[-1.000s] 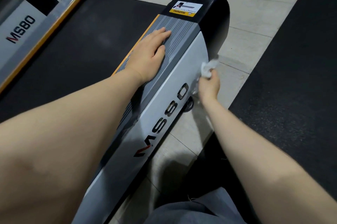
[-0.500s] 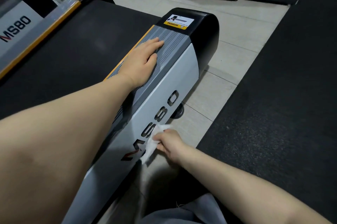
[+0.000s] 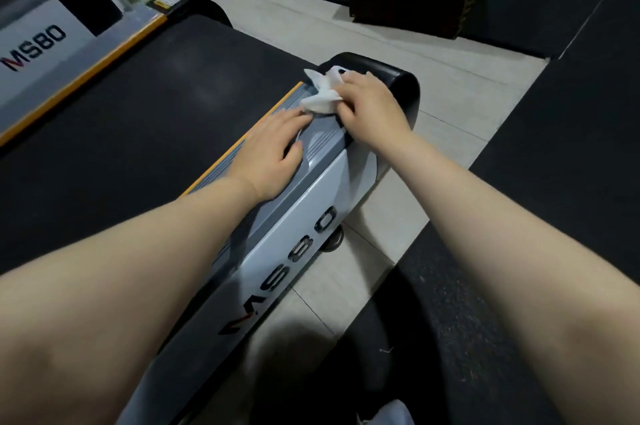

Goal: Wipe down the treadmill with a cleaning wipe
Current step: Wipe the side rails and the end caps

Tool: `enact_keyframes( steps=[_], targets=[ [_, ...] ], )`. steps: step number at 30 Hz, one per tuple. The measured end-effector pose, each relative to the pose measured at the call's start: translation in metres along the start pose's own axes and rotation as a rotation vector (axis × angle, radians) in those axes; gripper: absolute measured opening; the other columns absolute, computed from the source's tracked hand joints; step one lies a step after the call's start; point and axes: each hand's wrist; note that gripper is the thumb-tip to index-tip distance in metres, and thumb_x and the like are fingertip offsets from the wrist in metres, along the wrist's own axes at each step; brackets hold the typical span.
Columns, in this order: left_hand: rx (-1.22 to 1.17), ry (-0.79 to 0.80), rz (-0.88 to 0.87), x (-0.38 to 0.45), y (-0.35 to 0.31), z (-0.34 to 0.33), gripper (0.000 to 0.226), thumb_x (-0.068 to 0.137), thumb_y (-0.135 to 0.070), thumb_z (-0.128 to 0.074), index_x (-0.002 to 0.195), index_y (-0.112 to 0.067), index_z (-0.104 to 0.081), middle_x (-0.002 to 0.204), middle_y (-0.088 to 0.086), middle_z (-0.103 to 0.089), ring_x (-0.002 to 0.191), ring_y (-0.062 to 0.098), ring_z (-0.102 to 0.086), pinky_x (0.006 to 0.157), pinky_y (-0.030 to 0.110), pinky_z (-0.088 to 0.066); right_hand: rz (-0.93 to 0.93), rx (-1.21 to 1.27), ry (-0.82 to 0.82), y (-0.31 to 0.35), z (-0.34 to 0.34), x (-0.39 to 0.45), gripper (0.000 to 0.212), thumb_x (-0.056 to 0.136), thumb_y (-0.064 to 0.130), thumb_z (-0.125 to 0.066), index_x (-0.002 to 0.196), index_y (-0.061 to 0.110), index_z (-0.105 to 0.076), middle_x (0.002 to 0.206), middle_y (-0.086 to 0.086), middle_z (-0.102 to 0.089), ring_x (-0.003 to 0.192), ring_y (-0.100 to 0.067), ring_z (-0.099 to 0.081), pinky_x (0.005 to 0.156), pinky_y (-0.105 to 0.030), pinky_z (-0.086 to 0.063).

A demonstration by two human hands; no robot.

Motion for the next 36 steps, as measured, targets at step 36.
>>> enact_keyframes(
  steps=[36],
  targets=[
    [0.056, 0.156, 0.024, 0.008, 0.007, 0.008, 0.058, 0.092, -0.031, -0.040, 0.149, -0.020, -0.041, 0.159, 0.003, -0.033, 0.150, 0.024, -0.023, 0.122, 0.047, -0.015, -0.224, -0.173, 0.477, -0.023, 0.027, 0.065, 0.051, 0.099, 0.035, -0.030, 0.146, 0.019, -0.039, 0.153, -0.014, -0.037, 0.139, -0.037, -0.032, 0.115, -0.051, -0.020]
  ],
)
Point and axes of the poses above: each hand's wrist, its own x-axis towards the middle knuckle, its own z-axis out of the back of the hand, y = z × x
